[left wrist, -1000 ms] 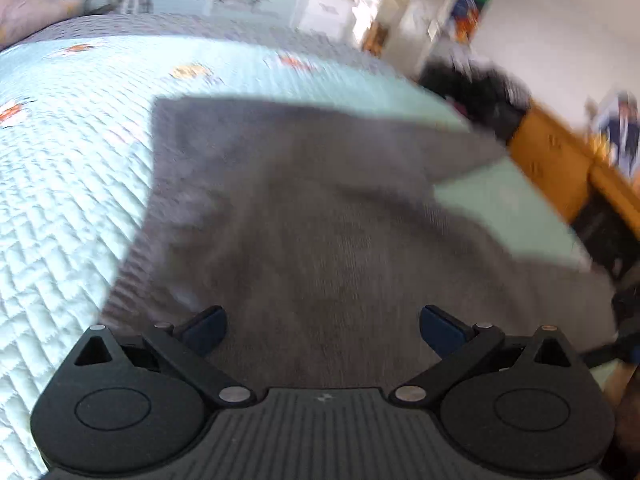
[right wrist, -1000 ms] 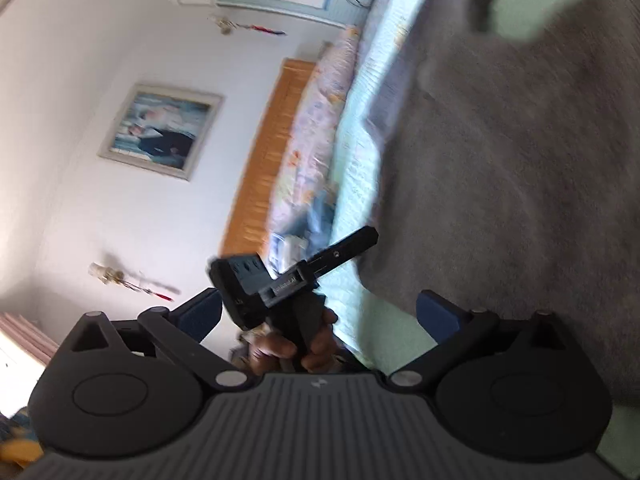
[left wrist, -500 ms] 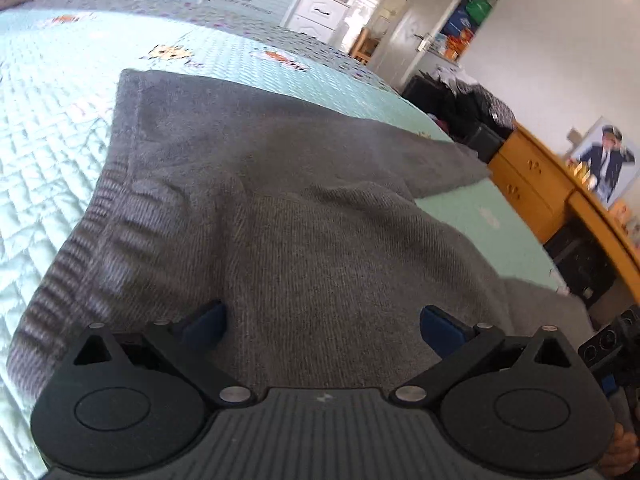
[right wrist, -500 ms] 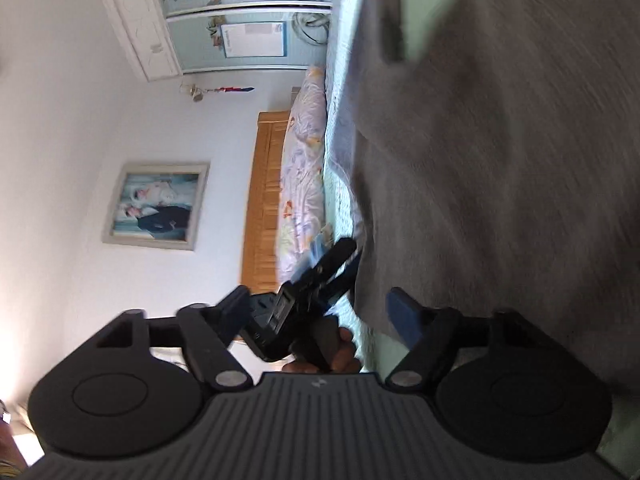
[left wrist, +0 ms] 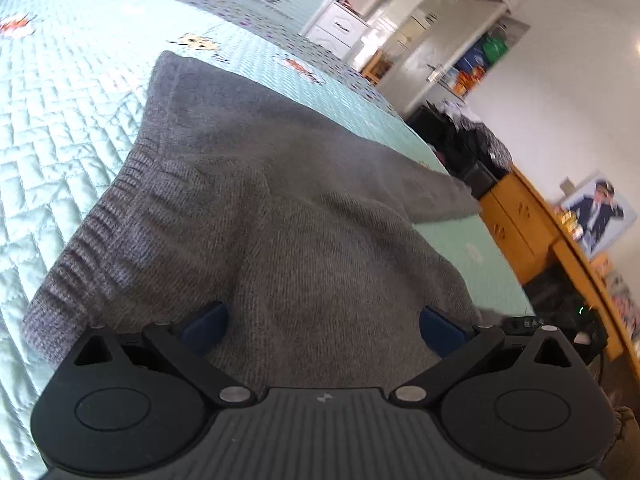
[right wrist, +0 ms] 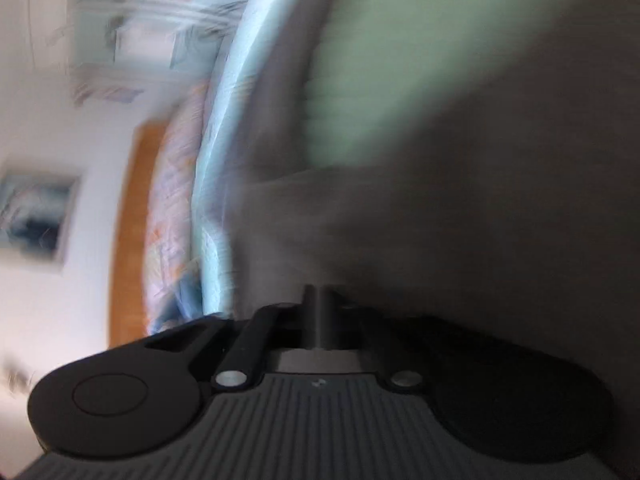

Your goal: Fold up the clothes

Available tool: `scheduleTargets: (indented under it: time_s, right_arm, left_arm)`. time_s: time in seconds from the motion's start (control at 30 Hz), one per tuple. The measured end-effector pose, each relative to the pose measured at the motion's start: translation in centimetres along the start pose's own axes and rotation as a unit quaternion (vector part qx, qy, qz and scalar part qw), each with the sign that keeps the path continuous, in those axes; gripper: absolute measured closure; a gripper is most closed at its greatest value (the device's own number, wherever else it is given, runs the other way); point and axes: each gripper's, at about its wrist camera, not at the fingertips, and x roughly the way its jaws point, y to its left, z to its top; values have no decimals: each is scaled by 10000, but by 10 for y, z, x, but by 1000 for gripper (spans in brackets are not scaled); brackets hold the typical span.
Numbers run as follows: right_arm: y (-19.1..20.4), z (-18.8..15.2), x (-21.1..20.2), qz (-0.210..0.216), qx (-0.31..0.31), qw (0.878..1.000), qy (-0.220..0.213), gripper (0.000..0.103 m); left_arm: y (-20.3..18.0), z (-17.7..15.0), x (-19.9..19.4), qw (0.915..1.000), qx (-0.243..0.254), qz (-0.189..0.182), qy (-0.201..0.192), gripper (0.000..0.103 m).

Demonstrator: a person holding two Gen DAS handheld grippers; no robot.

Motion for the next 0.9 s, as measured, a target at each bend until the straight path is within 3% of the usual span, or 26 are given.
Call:
scheduleTargets:
  time_s: [0.1,0.17,0.23,0.3,0.47,0.57,0.63,0.67,0.73,0.9]
  right_arm:
    - [9,-12,-34,-519,-472,9974,-185,102]
    - [14,-17,-48,-572,-688,9957,-233,93]
    - [27,-21,-58,-573,-1007,9924,-423,58]
    - [40,-25,-68,-602,-1574,9834,-674,42]
    - [61,-27,-45,-1101,-2637,9568,-530,42]
    - [43,-43,-31,-1080,-2568,9603,-154,43]
    - [39,-52,-39,-1069,-2626,9589,-123,56]
    - [38,-55,-43,-1080,-2618,9590,-92,58]
    - [33,-58,-50,-962,-2546,9623,12,58]
    - [40,-54,-48,-788,-2473,9654,265,57]
  left_arm:
    - [-5,-3,-4,9995,285,107,78,1]
    - [-11,-2,-7,9991,350,216,80,1]
    - [-21,-1,-11,9987,449,220,42,1]
    - [-34,1,-16,9981,599,150,-15,1]
    - [-68,-14,10,9923,1176,74,392,1]
    - [-89,-25,30,9855,1543,40,702,1]
    - [-104,-33,44,9797,1786,17,908,1]
    - [-111,-38,49,9757,1948,31,1002,1]
    - [-123,-53,45,9598,2579,299,1068,1]
    - [-120,-56,34,9589,2604,267,1097,1]
